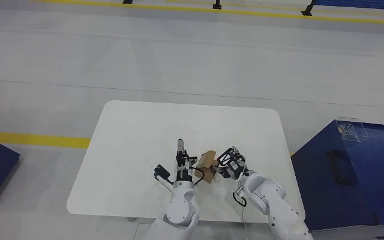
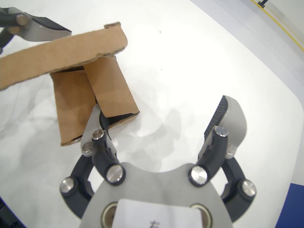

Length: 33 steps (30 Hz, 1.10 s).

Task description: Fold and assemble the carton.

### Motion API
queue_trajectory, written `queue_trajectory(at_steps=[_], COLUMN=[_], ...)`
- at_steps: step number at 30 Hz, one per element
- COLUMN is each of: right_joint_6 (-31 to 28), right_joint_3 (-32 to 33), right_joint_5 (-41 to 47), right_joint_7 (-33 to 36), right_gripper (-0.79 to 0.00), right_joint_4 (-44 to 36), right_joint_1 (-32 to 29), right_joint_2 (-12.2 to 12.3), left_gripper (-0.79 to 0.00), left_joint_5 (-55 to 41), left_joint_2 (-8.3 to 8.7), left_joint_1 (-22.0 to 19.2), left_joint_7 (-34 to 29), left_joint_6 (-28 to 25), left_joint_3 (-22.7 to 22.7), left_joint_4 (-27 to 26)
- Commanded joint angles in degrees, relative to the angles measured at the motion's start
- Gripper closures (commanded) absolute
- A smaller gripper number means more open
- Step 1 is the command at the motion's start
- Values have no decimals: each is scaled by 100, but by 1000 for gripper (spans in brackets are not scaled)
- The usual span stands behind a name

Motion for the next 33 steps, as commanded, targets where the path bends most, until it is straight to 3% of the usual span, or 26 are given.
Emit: queue_trajectory(at_steps=[1, 6, 10, 16, 20, 28, 33], right_joint_6=[-383, -923, -742, 7, 97, 244, 427], right_joint_3=[387, 1177, 1436, 918, 624, 232, 18], right_joint_5=[155, 919, 868, 471, 560, 723, 901], right_joint_7=[98, 269, 500, 494, 443, 385, 357], right_gripper=[-785, -785, -785, -785, -785, -785, -785], right_joint_4=[-275, -687, -689, -144, 125, 518, 833], right_joint_1=[-206, -551, -609, -331, -144, 216, 472], right_joint_2=[79, 198, 242, 163, 110, 24, -44], left_gripper=[-785, -785, -785, -785, -785, -785, -785], left_joint_5=[24, 71, 19, 113, 161, 166, 298], left_joint_2=[-14, -57, -86, -105, -99, 102, 164], left_joint_1=[-18, -39, -81, 24, 229, 533, 698], left_joint_7=[29, 256, 336, 328, 289, 330, 234], left_joint_6=[201, 429, 629, 926, 1038, 1068, 1251], left_joint_3=[23, 52, 40, 95, 172, 533, 505], left_joint_4=[-16, -27, -3, -75, -286, -821, -1088])
